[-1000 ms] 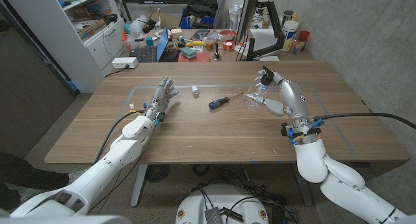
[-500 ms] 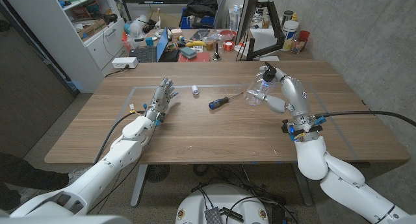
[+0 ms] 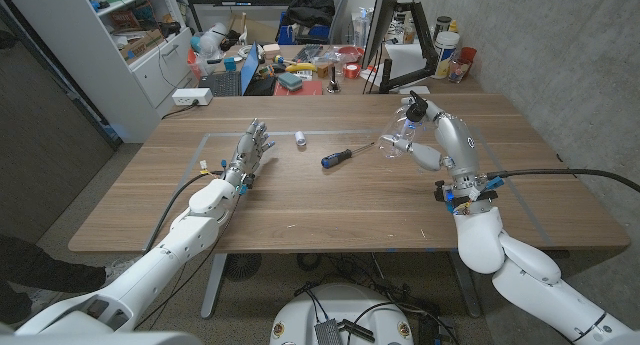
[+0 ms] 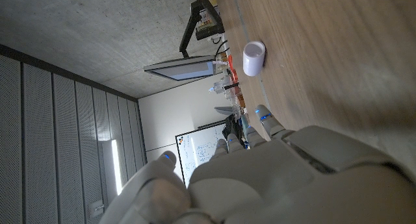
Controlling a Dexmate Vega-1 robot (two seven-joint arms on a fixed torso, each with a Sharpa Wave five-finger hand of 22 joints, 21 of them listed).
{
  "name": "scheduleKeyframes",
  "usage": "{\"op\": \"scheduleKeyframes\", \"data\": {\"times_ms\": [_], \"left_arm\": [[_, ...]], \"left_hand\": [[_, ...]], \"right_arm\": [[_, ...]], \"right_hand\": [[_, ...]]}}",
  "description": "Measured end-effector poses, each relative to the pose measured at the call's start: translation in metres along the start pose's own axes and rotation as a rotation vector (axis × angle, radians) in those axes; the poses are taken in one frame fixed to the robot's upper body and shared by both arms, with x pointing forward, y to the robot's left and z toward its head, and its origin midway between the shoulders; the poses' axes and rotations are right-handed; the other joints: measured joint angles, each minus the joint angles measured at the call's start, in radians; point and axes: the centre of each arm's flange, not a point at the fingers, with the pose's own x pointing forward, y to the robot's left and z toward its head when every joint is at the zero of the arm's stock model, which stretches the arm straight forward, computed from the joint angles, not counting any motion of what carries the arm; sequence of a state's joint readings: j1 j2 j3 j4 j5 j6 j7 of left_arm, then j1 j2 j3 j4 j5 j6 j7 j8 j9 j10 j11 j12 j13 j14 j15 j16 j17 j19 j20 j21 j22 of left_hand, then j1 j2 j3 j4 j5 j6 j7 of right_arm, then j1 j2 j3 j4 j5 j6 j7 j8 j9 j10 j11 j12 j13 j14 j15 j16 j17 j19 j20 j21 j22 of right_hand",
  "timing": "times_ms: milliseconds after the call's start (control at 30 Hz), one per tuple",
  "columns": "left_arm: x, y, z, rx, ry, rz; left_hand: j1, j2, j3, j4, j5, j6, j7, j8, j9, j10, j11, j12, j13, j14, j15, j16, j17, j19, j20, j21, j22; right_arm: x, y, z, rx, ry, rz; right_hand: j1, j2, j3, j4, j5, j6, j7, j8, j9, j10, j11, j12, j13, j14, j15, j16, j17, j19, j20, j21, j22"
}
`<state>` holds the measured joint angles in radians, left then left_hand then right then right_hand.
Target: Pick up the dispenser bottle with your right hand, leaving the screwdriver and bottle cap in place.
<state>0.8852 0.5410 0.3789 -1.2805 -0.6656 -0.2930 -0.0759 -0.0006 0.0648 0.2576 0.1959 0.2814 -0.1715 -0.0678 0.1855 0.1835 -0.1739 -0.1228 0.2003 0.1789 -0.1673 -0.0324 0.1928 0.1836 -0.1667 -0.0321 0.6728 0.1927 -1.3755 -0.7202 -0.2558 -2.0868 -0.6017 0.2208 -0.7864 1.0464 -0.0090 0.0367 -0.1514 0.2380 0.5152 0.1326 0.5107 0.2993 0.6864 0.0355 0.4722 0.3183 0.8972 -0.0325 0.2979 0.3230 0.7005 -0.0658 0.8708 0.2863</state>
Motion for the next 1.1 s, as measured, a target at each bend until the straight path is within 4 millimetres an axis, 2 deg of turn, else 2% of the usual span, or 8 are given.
{"op": "scheduleKeyframes", "data": {"times_ms": [1100], "left_arm": [[-0.01,0.0,0.003,0.004,-0.011,-0.005]], "left_hand": [[0.0,0.0,-0.007,-0.001,0.003,0.0,0.0,0.0,0.0,0.0,0.0,0.0,0.0,0.0,0.0,0.0,0.0,0.0,0.0,0.0,0.0]], "right_arm": [[0.009,-0.005,0.005,-0.012,-0.029,-0.035]], "right_hand": [[0.006,-0.006,0.0,0.0,0.004,0.005,0.005,0.011,0.0,0.005,0.005,0.006,0.014,0.009,0.009,-0.001,0.014,-0.012,0.002,0.032,0.012]]}}
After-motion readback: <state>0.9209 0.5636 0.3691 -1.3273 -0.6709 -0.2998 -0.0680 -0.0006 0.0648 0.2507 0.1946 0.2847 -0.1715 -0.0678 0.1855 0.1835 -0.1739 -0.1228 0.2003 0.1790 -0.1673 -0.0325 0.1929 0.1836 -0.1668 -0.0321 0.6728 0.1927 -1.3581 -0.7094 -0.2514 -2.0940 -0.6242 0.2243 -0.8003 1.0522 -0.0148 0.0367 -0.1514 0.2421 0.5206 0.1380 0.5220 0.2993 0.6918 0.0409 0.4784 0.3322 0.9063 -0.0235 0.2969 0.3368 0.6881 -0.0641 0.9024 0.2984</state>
